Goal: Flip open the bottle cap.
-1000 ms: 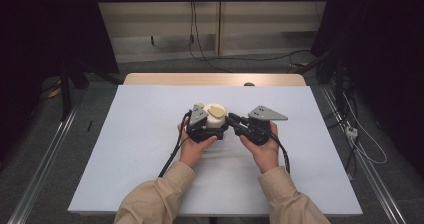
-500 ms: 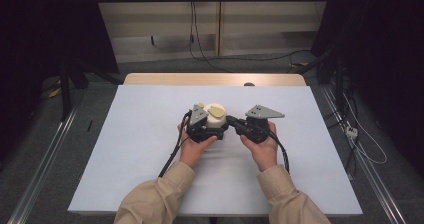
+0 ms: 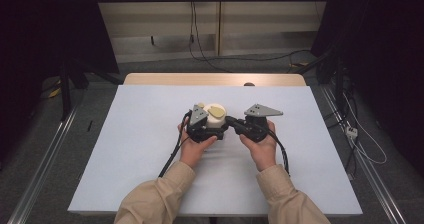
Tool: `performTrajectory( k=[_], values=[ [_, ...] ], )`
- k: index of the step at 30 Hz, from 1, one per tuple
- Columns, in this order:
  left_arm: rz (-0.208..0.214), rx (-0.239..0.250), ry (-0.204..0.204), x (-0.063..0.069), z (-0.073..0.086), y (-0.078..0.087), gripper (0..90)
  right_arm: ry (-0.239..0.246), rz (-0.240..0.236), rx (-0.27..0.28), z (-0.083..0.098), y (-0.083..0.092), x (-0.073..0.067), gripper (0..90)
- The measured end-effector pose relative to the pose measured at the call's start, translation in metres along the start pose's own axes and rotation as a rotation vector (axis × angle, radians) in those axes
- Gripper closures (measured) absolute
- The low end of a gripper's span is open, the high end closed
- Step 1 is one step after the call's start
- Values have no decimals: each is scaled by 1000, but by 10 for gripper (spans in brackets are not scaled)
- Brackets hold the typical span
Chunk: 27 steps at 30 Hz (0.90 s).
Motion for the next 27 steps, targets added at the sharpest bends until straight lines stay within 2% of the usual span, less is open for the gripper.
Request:
performTrajectory(
  k=[19, 27],
  values=[
    [-3, -2, -5, 0, 0, 0, 57, 36, 11, -44, -10, 0, -4, 900],
    [-1, -2, 0, 0, 0, 0, 56, 36, -1, -36, -14, 1, -5, 900]
  ],
)
Point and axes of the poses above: each handheld gripper's, and its own axes: y roughly backward along the jaws, z roughly out of its underside, x roughly to its right, the point moved 3 cm from there along -y, roughly forward along the jaws, and after that the axes turned 11 degrees about -x, right-handed, at the moved point
